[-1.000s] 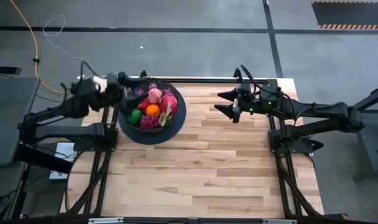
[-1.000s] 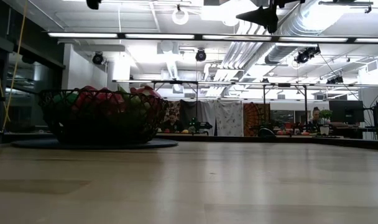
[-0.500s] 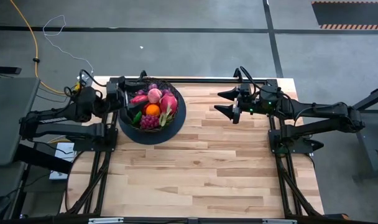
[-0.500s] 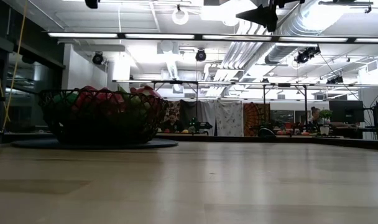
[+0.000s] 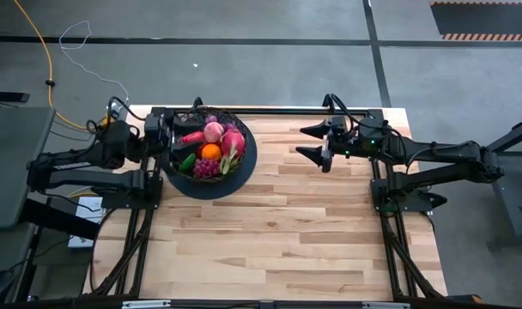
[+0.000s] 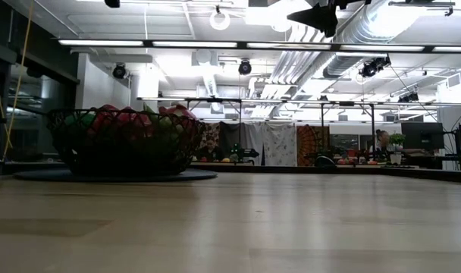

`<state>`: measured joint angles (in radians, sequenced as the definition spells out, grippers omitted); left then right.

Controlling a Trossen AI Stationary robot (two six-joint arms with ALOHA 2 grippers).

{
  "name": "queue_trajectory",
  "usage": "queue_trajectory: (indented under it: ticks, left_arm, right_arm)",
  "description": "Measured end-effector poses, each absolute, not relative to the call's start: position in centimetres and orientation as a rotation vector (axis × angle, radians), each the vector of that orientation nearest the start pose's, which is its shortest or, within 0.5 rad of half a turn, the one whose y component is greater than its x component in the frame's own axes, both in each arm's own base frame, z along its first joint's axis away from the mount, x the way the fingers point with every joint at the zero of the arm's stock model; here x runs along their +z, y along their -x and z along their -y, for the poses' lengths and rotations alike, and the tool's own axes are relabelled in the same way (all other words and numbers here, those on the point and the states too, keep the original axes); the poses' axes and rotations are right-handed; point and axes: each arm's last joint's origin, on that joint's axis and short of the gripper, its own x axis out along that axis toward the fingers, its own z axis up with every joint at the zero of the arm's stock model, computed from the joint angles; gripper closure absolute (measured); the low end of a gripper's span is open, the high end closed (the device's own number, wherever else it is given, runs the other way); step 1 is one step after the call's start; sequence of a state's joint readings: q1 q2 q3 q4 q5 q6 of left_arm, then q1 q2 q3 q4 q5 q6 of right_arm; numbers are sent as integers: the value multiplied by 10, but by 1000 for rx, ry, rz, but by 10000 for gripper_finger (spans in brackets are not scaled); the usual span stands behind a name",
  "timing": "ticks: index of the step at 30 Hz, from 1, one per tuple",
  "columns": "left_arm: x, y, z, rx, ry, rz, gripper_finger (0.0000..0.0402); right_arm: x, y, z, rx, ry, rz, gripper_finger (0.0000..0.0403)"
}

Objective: Build produce basket
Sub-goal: Return to Home Position

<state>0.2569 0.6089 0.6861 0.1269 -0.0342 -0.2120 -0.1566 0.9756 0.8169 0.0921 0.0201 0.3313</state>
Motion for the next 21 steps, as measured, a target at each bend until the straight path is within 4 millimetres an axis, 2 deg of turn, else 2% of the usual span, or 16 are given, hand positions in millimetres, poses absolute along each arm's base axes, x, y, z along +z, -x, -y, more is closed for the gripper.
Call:
queue_trajectory:
  ticks: [3, 7, 8, 14, 21]
  left_arm:
    - [351, -132, -32, 249, 146, 205, 222]
    - [343, -131, -26, 210, 104, 140, 366]
    - [337, -132, -25, 194, 102, 130, 382]
    - [286, -134, -17, 130, 161, 212, 398]
    - [221, -123, -10, 79, 282, 299, 401]
  right_arm:
    - [336, -217, 34, -169, -335, -40, 33]
    - [336, -217, 34, -168, -339, -39, 33]
    - [336, -217, 34, -168, -345, -39, 33]
    - [336, -217, 34, -170, -417, -34, 33]
    - [336, -217, 34, -166, -405, -36, 34]
